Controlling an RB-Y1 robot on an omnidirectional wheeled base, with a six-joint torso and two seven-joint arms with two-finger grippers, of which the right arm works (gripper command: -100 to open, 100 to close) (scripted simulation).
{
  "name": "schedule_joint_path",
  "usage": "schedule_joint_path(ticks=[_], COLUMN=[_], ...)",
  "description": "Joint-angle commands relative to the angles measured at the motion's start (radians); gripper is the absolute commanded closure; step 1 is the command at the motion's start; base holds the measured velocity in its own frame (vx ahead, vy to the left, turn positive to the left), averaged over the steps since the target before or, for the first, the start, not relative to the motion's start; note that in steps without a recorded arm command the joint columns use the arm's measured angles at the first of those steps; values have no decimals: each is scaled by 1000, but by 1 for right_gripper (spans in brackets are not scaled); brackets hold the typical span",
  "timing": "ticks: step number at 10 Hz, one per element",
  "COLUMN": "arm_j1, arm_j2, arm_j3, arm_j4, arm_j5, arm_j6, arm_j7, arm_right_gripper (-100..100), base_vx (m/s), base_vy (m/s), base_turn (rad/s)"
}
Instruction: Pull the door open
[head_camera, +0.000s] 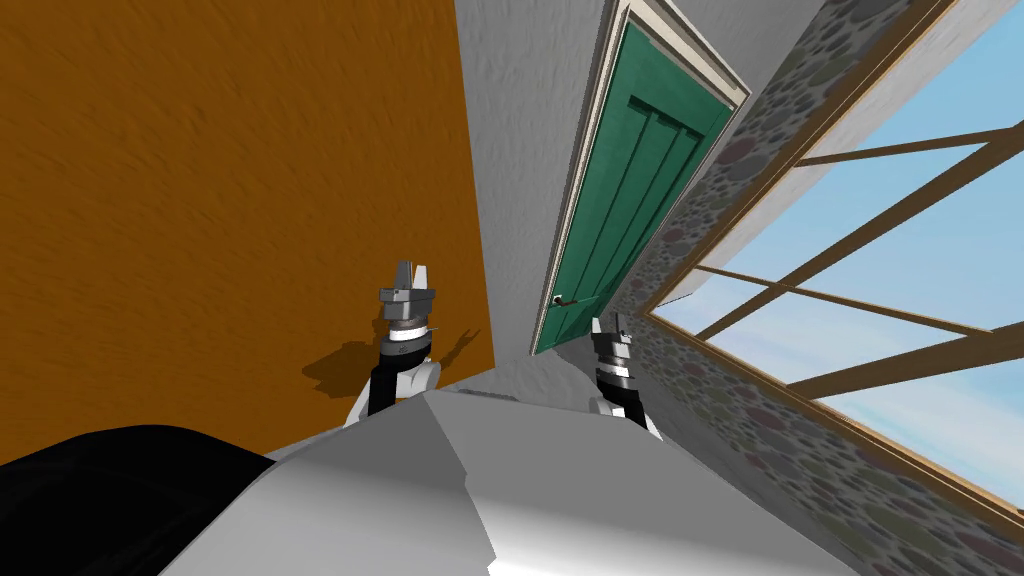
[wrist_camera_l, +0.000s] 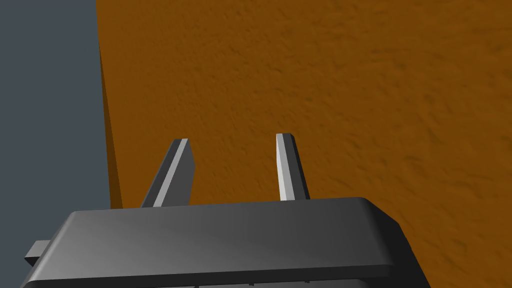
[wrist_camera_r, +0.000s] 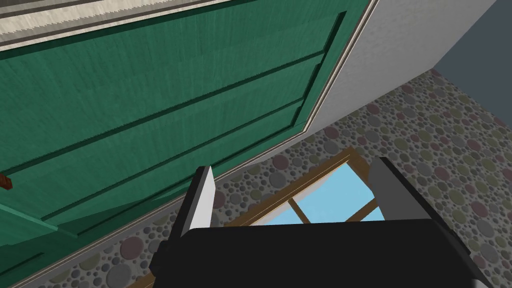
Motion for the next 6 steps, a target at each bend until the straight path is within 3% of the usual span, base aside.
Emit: schedule_joint_path(ticks=[1,6], arm_j1=[-15,-43], arm_j2=[-16,-41], arm_j3=[8,14], arm_j4=[50,180], arm_j5=[0,-2], arm_j6=[-19,-45], arm_j7=[-10,-24], arm_right_gripper=[-100,-100], base_vx=[55,36], base_vy=[-68,-63], base_turn=[234,89])
